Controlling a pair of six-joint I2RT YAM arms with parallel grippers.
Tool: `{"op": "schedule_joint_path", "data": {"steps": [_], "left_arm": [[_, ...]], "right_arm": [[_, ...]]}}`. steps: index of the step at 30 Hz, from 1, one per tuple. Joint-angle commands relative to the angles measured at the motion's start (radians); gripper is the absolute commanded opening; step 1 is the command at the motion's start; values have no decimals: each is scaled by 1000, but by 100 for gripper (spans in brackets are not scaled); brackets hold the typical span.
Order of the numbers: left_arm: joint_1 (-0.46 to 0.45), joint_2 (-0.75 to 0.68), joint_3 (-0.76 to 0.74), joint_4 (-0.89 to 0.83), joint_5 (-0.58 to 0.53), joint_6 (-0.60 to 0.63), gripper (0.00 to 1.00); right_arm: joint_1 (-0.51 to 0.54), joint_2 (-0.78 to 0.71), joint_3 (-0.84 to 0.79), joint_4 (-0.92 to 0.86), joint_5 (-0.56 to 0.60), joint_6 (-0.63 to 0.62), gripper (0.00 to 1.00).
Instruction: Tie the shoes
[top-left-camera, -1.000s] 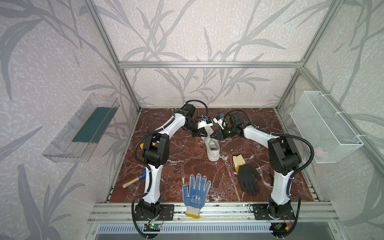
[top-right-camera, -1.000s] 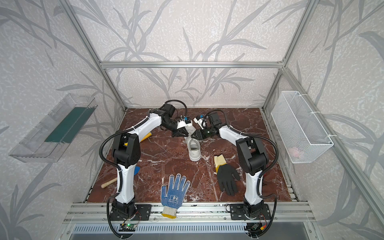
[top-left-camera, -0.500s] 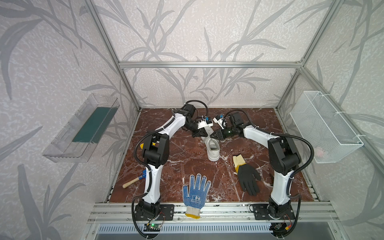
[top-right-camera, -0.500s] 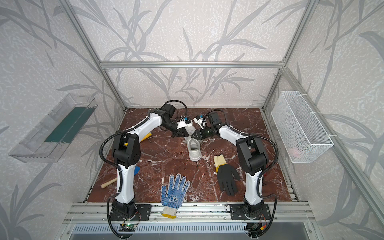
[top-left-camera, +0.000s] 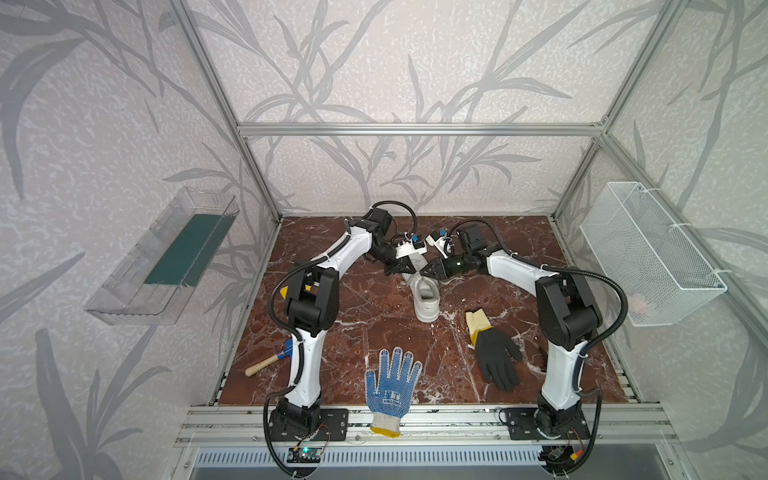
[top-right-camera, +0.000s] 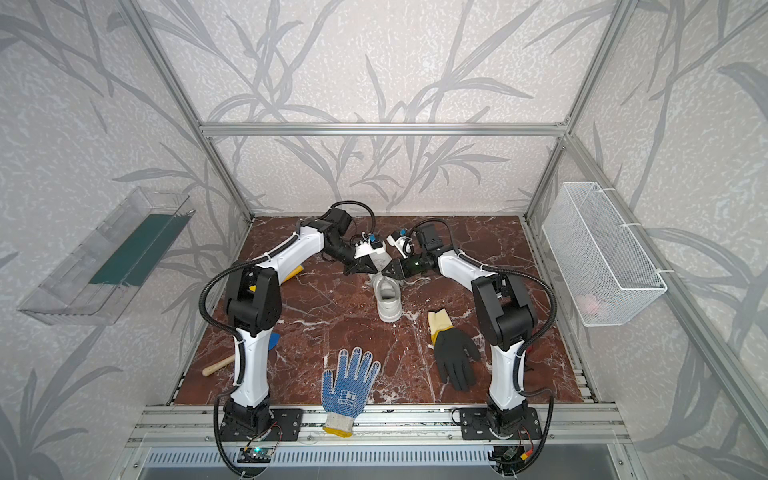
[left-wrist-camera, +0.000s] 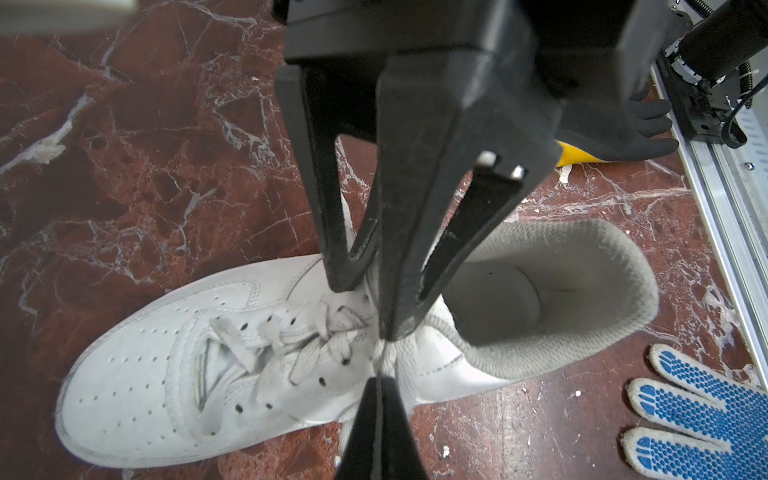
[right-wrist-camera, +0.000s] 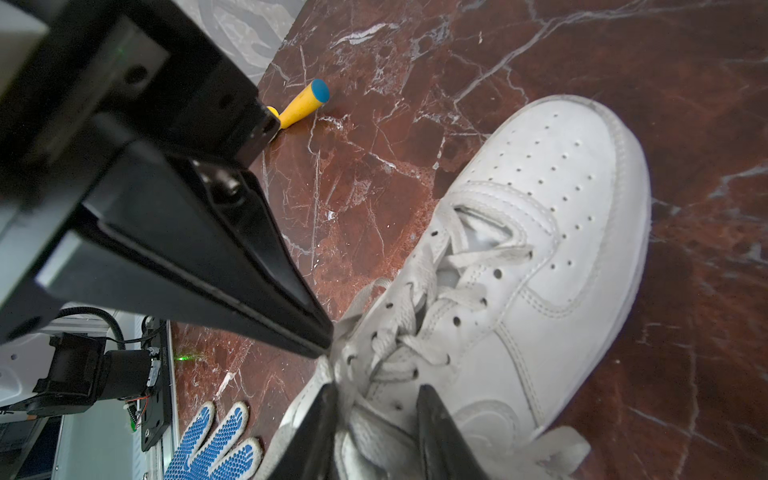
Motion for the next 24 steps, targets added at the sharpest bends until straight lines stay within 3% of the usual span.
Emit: {"op": "schedule_joint_path", "data": {"steps": [1, 24], "left_arm": [[4, -1, 30, -32, -1, 18, 0], [34, -78, -80, 57, -41, -11, 0]], "right_arm": [[-5, 29, 6, -41, 21, -10, 33], [-16, 25, -3, -47, 25, -17, 34]]}}
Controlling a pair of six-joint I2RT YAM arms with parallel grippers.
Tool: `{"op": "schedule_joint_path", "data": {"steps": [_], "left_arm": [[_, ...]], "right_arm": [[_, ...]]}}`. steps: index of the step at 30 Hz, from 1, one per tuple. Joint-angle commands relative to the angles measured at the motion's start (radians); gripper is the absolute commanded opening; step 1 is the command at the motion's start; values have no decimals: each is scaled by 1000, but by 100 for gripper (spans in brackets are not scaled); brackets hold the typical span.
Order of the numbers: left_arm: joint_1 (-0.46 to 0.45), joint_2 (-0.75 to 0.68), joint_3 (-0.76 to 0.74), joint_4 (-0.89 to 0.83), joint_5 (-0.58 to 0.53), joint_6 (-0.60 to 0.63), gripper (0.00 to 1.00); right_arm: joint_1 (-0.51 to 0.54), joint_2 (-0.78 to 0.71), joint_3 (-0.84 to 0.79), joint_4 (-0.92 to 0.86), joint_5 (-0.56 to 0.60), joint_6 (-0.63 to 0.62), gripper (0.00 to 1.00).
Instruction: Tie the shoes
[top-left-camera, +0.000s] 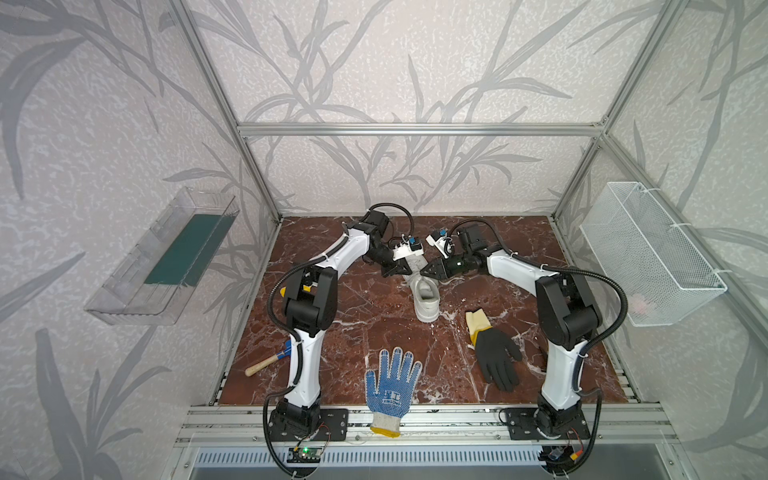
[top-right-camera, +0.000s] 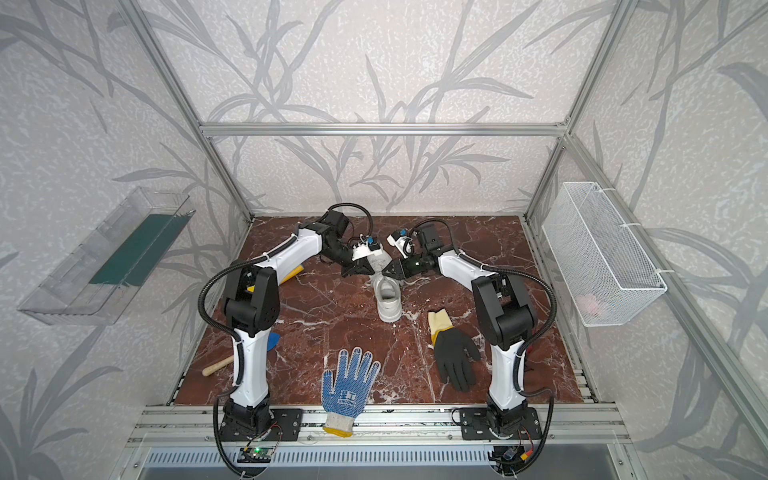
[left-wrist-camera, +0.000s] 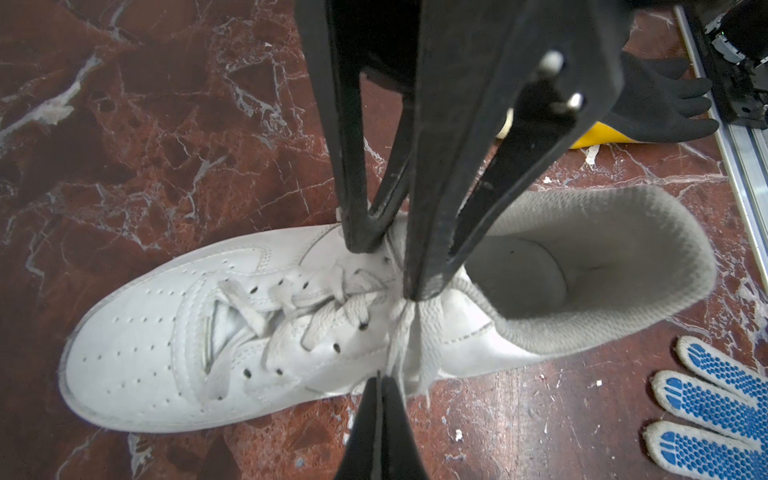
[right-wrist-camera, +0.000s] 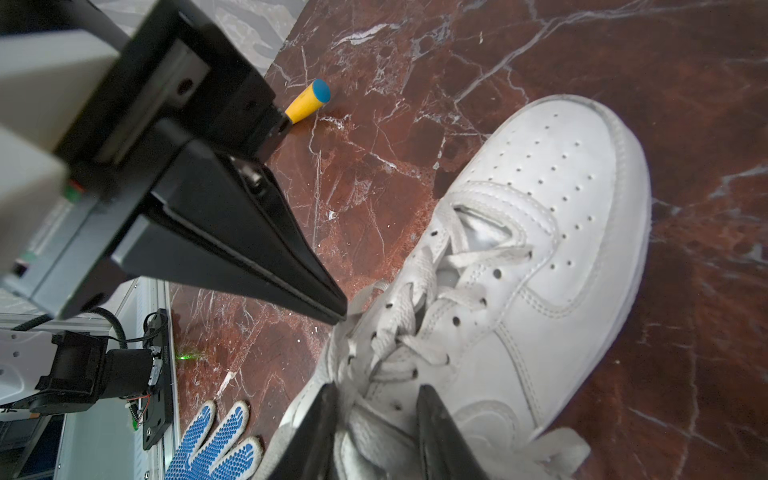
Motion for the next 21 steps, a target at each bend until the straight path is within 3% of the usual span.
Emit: {"op": "schedule_joint_path", "data": {"steps": [1, 7, 13, 21], "left_arm": [[8, -63, -22, 7, 3, 0, 0], [8, -67, -41, 6, -8, -17, 1], [8, -106, -145, 96, -73, -31, 26], [5, -141, -267, 257, -116, -57, 33]], "right_arm": [[-12, 23, -3, -47, 27, -16, 34], [-12, 25, 0, -48, 22, -13, 33], [-12, 23, -3, -50, 21, -13, 34], [-12, 26, -1, -48, 18, -11, 34]]}}
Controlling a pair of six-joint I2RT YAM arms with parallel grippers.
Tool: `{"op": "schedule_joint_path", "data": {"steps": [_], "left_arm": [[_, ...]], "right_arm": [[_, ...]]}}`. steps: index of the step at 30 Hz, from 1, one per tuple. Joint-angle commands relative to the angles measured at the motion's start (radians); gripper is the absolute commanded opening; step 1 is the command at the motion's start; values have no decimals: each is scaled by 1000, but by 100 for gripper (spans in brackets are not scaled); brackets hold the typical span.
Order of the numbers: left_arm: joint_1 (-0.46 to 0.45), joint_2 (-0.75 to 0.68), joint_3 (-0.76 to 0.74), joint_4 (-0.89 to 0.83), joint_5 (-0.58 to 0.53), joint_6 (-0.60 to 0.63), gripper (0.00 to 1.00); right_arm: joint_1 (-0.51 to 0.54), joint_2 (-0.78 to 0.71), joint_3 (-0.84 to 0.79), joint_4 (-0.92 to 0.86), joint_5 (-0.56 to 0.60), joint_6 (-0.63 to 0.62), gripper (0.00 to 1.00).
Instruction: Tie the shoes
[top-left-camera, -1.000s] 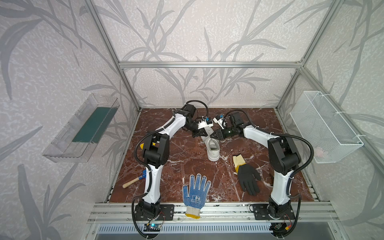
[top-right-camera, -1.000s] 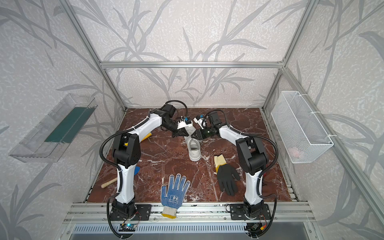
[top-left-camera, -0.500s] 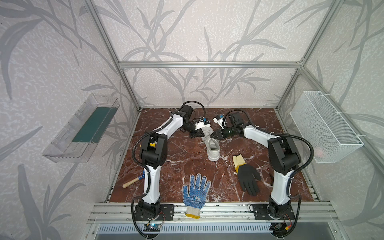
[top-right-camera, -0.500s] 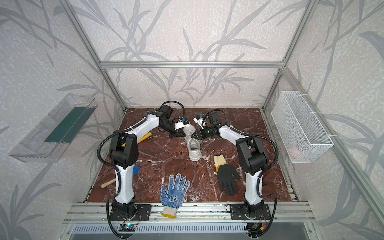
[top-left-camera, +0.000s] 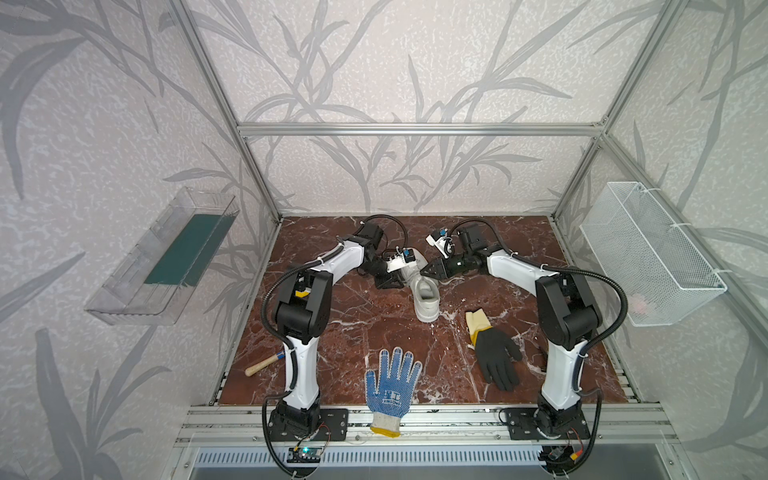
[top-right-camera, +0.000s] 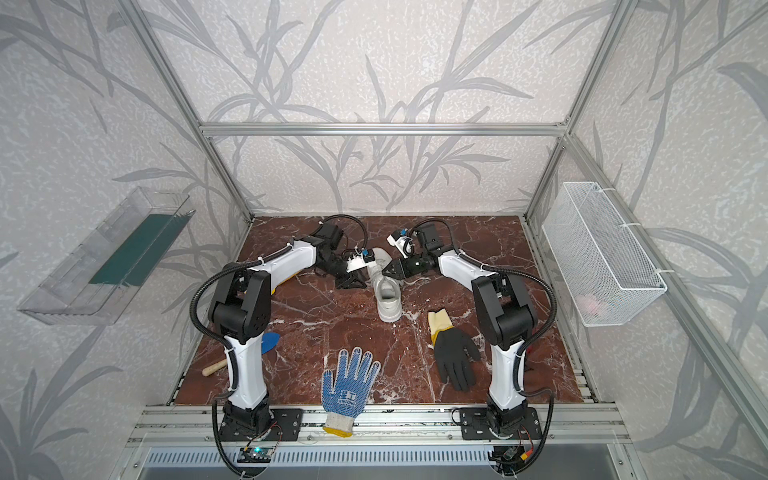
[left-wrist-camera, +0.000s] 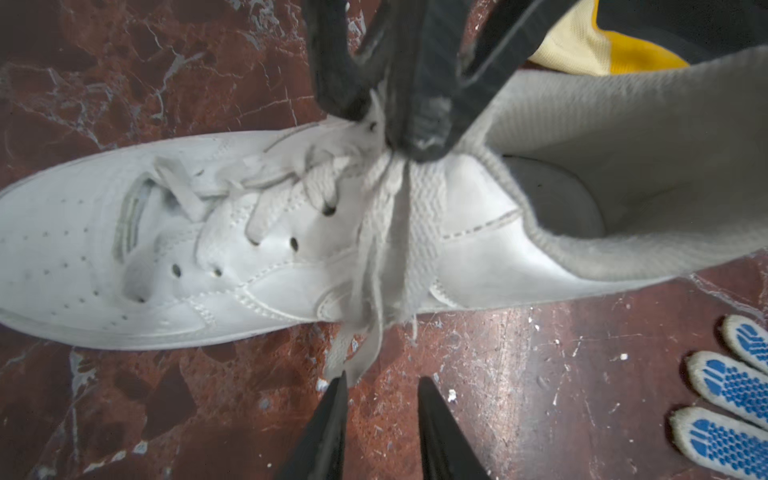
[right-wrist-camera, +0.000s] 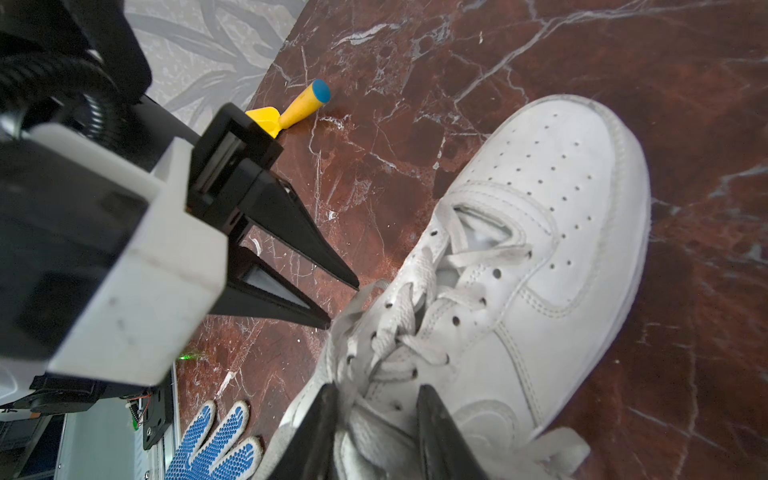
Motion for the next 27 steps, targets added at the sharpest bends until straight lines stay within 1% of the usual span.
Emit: {"op": "schedule_joint_path", "data": {"steps": [1, 6, 11, 16, 18, 21, 23, 24, 25, 27], "left_arm": [[-3, -47, -16, 86, -23, -7, 33], [-6, -45, -28, 131, -25, -20, 37], [-11, -34, -23, 118, 5, -16, 36], [-16, -18, -9, 92, 25, -10, 25], [-19, -16, -8, 89, 25, -8, 25], [-19, -16, -7, 84, 25, -5, 20], [-19, -18, -7, 81, 25, -5, 12], [-19, -19, -7, 81, 22, -5, 4], [-19, -21, -8, 83, 17, -6, 0], [-15, -28, -12, 84, 10, -10, 0]], "right_arm": [[-12, 27, 1, -48, 20, -10, 34], [-12, 26, 2, -52, 18, -11, 34], [-12, 26, 1, -55, 18, -13, 33], [-12, 27, 1, -54, 18, -11, 34], [-12, 27, 2, -54, 16, -11, 34], [-12, 29, 0, -54, 16, -11, 33], [-12, 31, 0, -53, 15, -10, 33], [-12, 31, 0, -53, 15, -9, 33], [-12, 32, 0, -52, 15, -8, 34], [-12, 31, 0, -52, 17, -7, 34]]}}
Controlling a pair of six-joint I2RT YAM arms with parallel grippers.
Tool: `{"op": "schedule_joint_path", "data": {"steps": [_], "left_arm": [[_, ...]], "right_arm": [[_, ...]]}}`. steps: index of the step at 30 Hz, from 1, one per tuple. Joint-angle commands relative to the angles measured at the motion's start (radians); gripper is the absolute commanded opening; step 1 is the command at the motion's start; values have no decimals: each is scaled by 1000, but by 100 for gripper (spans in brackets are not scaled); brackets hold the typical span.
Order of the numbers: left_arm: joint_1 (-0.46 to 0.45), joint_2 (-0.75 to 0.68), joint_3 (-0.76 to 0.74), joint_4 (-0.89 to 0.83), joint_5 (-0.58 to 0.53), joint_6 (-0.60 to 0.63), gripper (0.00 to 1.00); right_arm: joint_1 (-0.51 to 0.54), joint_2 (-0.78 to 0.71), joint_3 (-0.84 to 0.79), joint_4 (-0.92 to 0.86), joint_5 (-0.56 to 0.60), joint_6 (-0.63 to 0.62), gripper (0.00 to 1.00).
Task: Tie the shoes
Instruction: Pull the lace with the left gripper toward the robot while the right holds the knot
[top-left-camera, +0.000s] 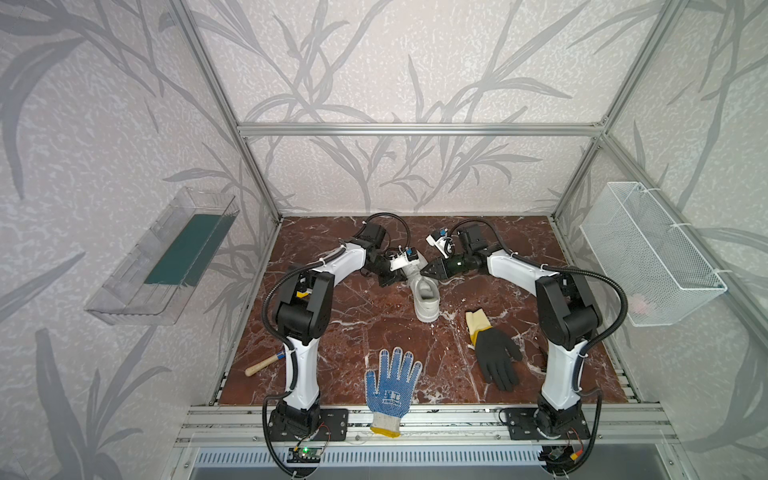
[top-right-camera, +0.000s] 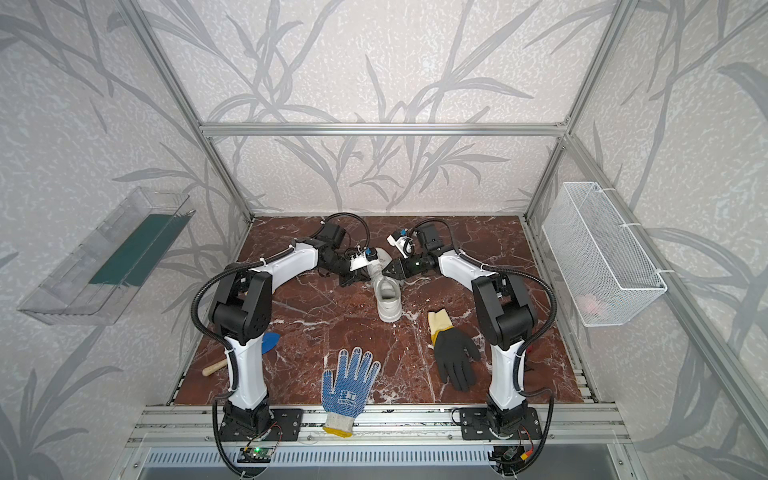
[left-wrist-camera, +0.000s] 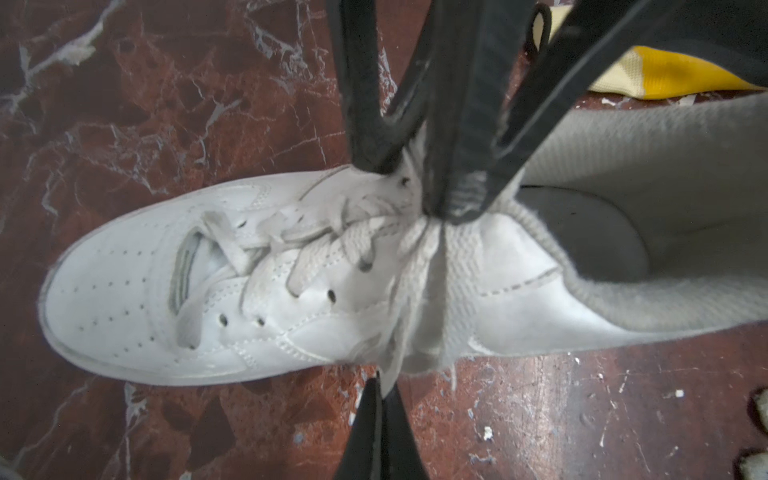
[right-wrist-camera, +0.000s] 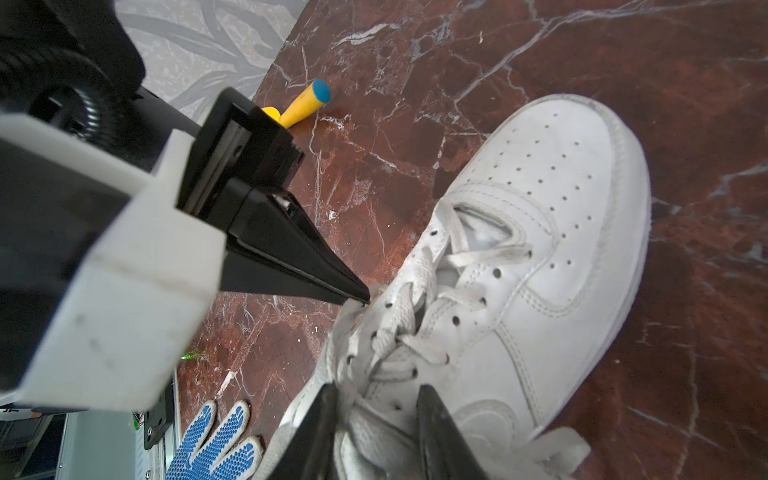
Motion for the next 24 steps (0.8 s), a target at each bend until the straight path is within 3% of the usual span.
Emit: {"op": "schedule_joint_path", "data": {"steps": [1, 7, 24], "left_arm": [[1, -31, 4, -21, 0, 7, 0], [18, -91, -8, -63, -106, 7, 0], [38, -151, -79, -26, -142, -36, 0]], "right_arm": [[-11, 32, 0, -53, 22, -7, 33], [-11, 35, -2, -65, 34, -15, 33], [-12, 45, 6, -74, 42, -17, 31]]}}
